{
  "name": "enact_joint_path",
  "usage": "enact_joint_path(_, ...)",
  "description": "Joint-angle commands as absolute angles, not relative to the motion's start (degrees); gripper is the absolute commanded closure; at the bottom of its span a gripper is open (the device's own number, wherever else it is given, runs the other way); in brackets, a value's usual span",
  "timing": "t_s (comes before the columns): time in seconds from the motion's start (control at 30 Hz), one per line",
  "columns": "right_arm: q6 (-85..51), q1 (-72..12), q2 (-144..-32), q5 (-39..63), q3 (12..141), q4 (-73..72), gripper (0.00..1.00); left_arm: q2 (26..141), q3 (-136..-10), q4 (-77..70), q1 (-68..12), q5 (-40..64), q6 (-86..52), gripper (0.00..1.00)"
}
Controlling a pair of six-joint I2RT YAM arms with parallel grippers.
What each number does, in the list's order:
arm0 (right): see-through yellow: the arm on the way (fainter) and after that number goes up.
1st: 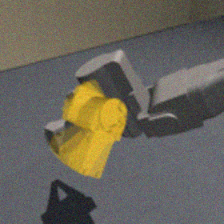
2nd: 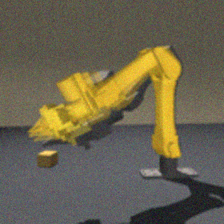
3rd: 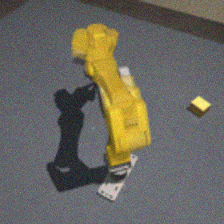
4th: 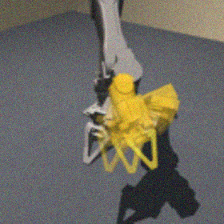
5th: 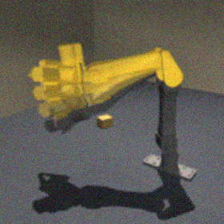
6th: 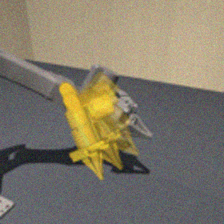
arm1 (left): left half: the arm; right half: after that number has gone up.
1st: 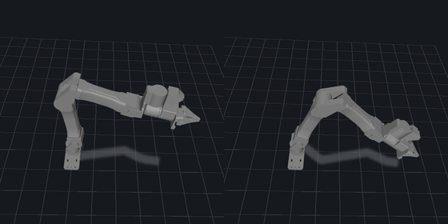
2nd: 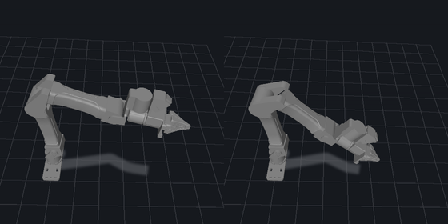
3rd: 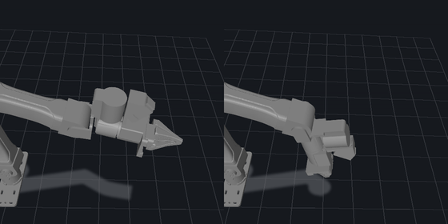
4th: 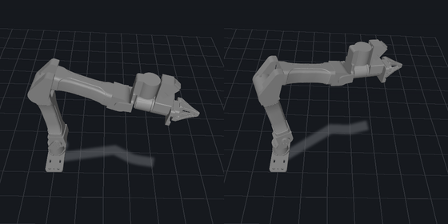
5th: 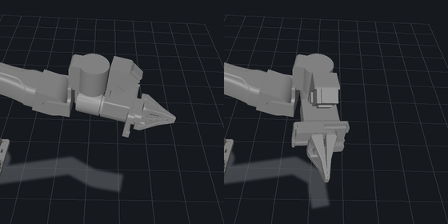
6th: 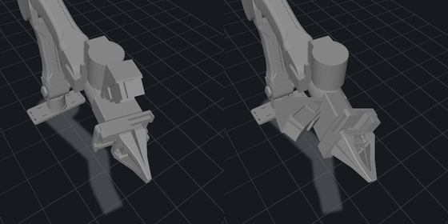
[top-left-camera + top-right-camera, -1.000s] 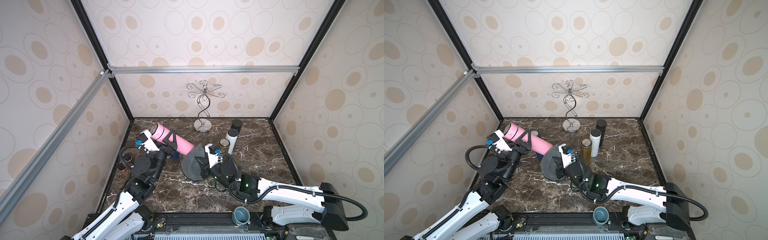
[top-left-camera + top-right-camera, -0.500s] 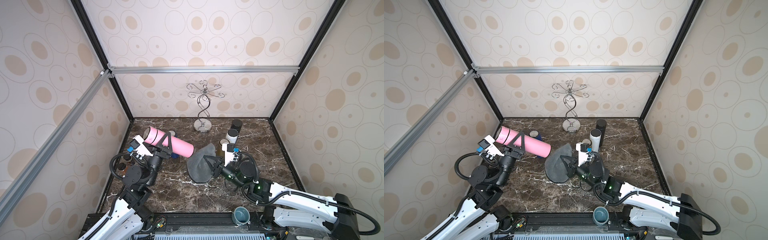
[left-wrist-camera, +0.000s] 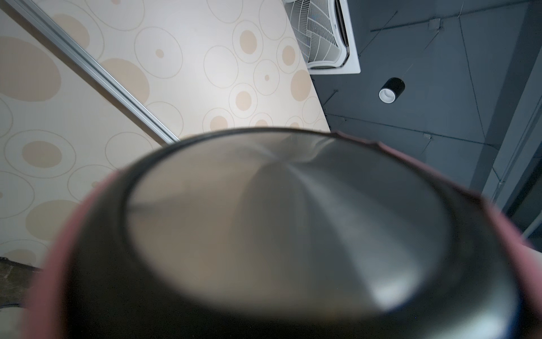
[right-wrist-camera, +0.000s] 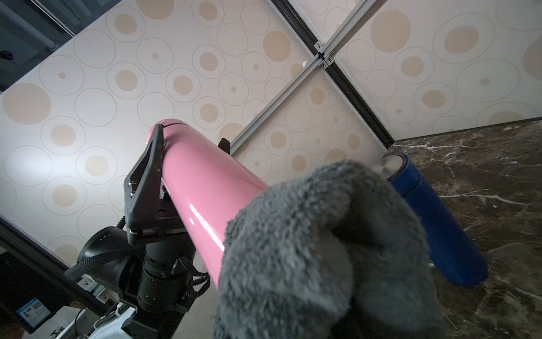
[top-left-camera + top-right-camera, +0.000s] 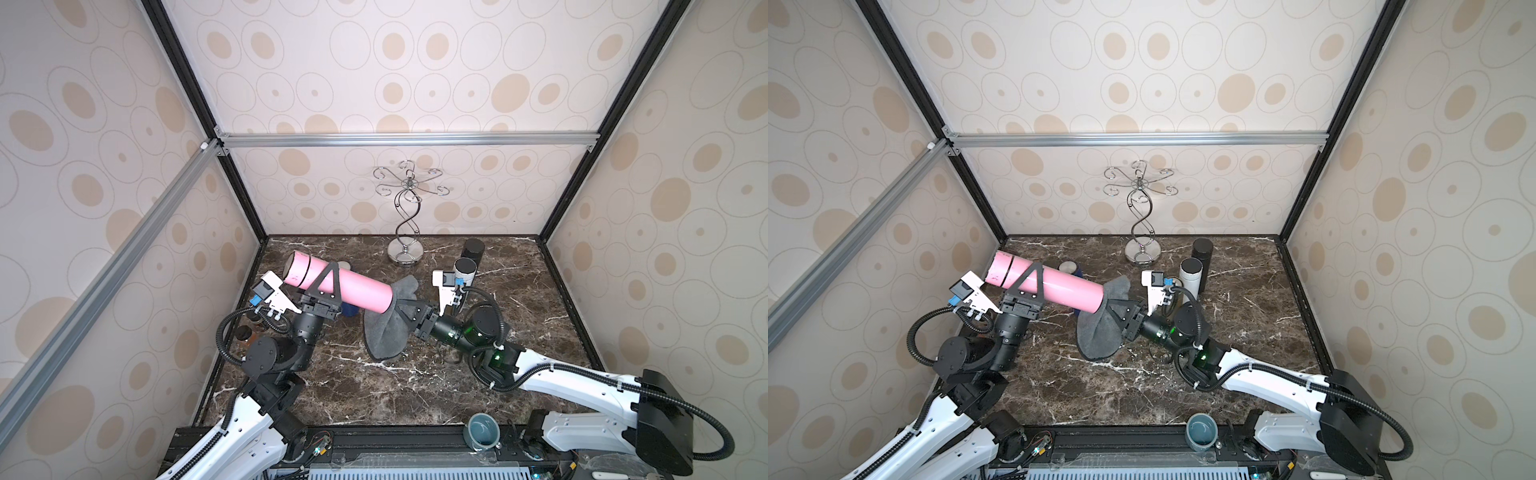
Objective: Wipe the surface of the thermos
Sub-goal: Wipe the dirt from the surface of the thermos.
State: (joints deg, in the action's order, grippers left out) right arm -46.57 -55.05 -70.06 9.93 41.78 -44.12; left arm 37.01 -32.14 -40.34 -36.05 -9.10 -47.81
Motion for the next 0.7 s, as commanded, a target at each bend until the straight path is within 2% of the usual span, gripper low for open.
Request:
enact_joint_path(0.0,-50.1,-56.2,-71.8,17.6,42.6,-45.6,1.0,37.0,-32.4,-45.5,-36.8,-5.1,-50.9,1.0)
enact_joint_path(0.2,-49.8,-56.5,-68.9,11.6,37.2,-43.2,1.0,36.2,-33.5,-43.5,-36.8,-5.8,-48.4,1.0)
enact_joint_path(0.3,-48.4,-55.7,-64.2,7.9,35.1,-43.5,1.0,36.2,-33.5,-42.5,-36.8,-5.7,-48.0,1.0)
enact_joint_path(0.43,-43.7,-55.5,-57.3,3.9,36.9,-36.7,1.0,36.1,-32.8,-41.8,-36.8,-5.6,-48.1,1.0)
enact_joint_path(0.53,-42.0,-55.5,-55.5,3.2,38.1,-35.2,1.0,36.3,-32.4,-41.7,-36.8,-5.5,-48.1,1.0)
enact_joint_path(0.67,-42.2,-55.5,-58.9,5.8,40.2,-36.4,1.0,37.0,-32.6,-42.0,-36.8,-4.8,-48.3,1.0)
